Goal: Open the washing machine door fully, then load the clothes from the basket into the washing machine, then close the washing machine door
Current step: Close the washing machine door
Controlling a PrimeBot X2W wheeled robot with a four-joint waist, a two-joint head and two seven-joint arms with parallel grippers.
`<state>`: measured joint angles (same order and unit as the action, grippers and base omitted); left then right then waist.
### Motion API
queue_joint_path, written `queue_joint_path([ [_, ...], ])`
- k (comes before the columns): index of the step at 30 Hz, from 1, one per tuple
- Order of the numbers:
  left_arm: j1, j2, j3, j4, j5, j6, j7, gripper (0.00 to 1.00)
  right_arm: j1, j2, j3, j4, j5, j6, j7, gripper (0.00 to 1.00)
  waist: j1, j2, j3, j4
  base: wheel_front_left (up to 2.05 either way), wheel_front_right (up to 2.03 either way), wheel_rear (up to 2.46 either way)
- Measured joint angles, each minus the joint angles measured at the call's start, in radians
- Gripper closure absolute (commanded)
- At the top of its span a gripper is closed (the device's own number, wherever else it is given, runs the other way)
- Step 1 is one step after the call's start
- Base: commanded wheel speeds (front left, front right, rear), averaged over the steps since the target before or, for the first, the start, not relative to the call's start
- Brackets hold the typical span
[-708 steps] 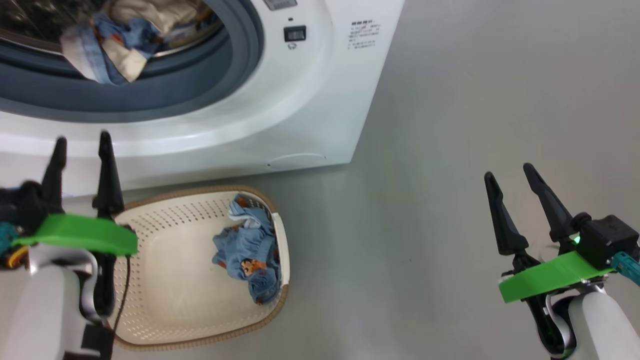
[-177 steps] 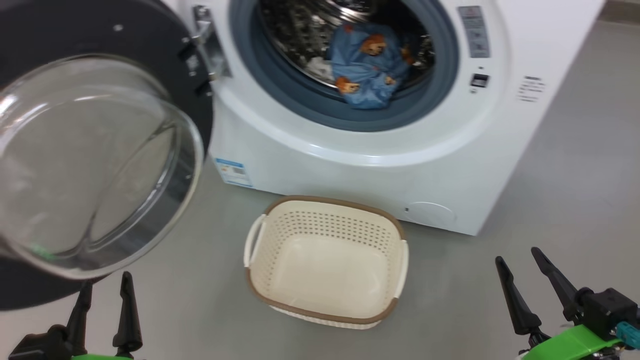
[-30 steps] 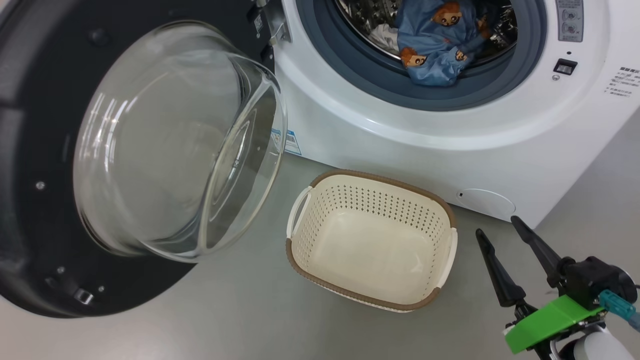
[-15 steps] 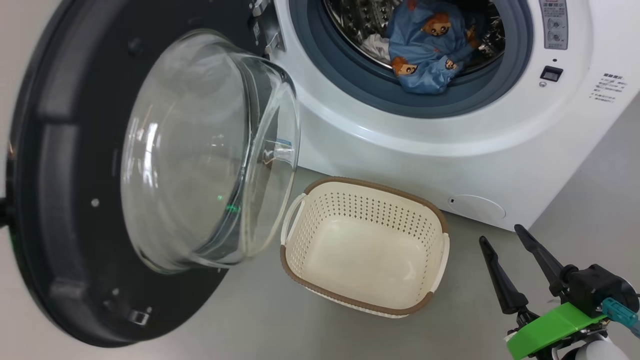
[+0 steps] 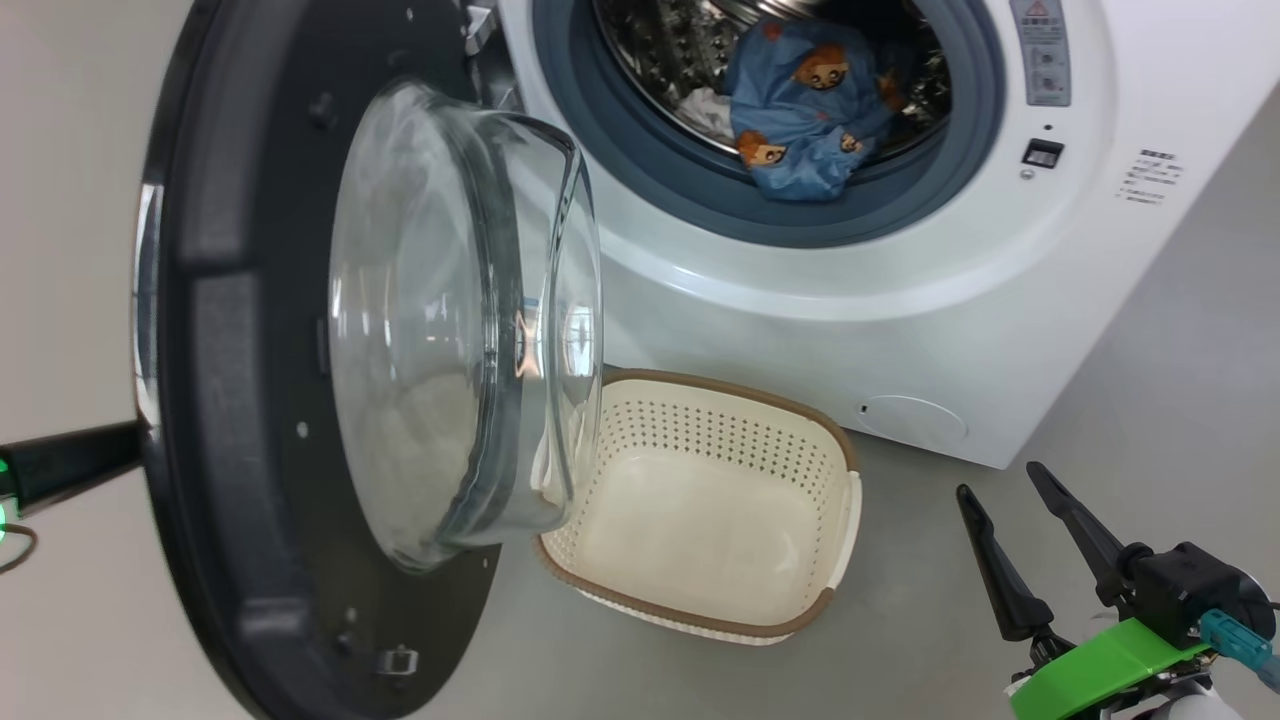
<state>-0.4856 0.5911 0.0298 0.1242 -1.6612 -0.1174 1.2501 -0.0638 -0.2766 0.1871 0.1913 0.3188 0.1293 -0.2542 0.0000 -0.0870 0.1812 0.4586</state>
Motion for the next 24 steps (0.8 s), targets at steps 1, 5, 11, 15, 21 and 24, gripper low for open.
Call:
queue_joint_path([
  [1,0.001,-0.004,-0.003,-0.009,0.0,0.0,0.0,1.0,0.0,0.001,-0.001,0.0,0.0,0.0,0.0,0.0,0.0,0.0,-0.002,-0.005,0.0,0.0,0.0],
  [5,0.01,-0.02,-0.013,-0.046,-0.001,0.007,0.001,1.0,0.012,0.004,-0.009,-0.004,-0.001,0.0,0.0,0.0,0.0,0.0002,-0.006,-0.028,0.0,0.0,0.0],
  [11,0.011,-0.047,-0.03,-0.081,-0.005,0.008,0.0,1.0,0.018,0.017,-0.015,-0.006,-0.001,0.0,0.0,0.0,0.0,0.0002,-0.007,-0.066,0.0,0.0,0.0],
  [15,0.01,-0.069,-0.042,-0.095,-0.005,0.007,-0.002,1.0,0.018,0.021,-0.018,-0.006,-0.001,0.0,0.0,0.0,0.0,0.0002,-0.007,-0.094,0.0,0.0,0.0],
  [21,-0.002,-0.1,-0.059,-0.105,-0.005,0.007,-0.016,1.0,0.018,0.026,-0.02,-0.01,-0.001,0.0,0.0,0.0,0.0,0.0002,-0.005,-0.139,0.0,0.0,0.0],
  [24,-0.016,-0.114,-0.067,-0.106,0.001,0.007,-0.025,1.0,0.018,0.03,-0.023,-0.012,-0.004,0.0,0.0,0.0,0.0,0.0002,-0.002,-0.164,0.0,0.0,0.0],
])
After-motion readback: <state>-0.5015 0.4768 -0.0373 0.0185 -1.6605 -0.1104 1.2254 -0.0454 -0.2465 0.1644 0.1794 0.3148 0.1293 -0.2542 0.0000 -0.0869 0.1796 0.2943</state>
